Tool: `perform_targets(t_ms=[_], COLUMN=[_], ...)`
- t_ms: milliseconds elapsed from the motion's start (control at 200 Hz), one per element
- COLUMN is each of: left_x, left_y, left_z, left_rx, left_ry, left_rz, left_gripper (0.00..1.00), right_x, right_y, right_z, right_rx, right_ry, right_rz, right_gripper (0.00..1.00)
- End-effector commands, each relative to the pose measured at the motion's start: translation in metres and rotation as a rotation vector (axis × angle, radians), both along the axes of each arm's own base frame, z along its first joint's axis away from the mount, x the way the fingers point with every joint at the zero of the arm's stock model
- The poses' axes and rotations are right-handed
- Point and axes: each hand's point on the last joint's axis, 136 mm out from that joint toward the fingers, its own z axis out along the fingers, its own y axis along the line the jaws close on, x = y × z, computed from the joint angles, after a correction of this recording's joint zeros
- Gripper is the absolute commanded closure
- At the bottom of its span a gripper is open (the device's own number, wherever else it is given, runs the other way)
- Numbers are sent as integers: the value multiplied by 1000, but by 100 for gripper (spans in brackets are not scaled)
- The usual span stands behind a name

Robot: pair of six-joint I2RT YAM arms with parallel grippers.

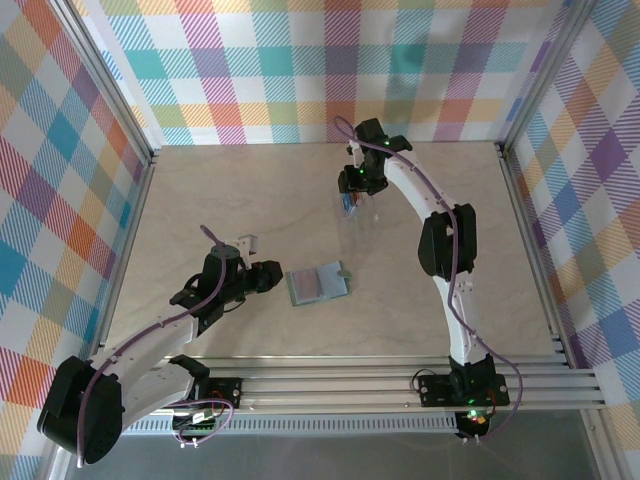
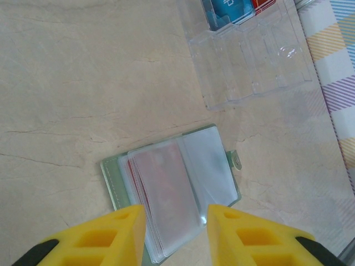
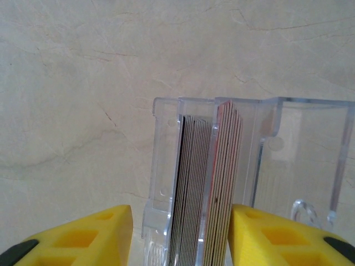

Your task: Put the credit cards into the card holder

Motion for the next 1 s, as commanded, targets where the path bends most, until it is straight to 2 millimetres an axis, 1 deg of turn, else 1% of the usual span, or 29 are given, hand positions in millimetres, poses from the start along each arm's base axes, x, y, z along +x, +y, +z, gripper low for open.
perform_targets(t_ms=[0, 70, 145, 375, 470, 570, 785, 895, 995], left_x=[2, 2, 2, 2, 2, 2, 3, 3, 3], left_y=[5, 4, 5, 5, 5, 5, 6, 6, 6], left_z=[-2, -2, -3, -3, -2, -3, -4, -4, -6], left_rx=[11, 10, 12, 14, 14, 16, 18, 19, 22], left_ry=[-7, -6, -4, -3, -3, 0, 2, 3, 7], left_rz=[18, 16, 18, 20, 22, 20, 23, 23, 25], left_gripper=[65, 65, 65, 65, 65, 65, 65, 65, 65], right_x=[-2, -3, -4, -4, -3, -3, -2, 0, -2], right_y=[3, 3, 4, 6, 5, 4, 2, -1, 0], right_z=[-9, -11, -7, 22, 30, 35, 34, 27, 21], right_rx=[21, 17, 39, 163, 196, 216, 220, 194, 180], right_ry=[46, 53, 57, 42, 37, 37, 41, 46, 69], right_rz=[21, 24, 28, 21, 17, 13, 7, 1, 13], right_gripper=[52, 52, 53, 56, 56, 56, 59, 57, 57])
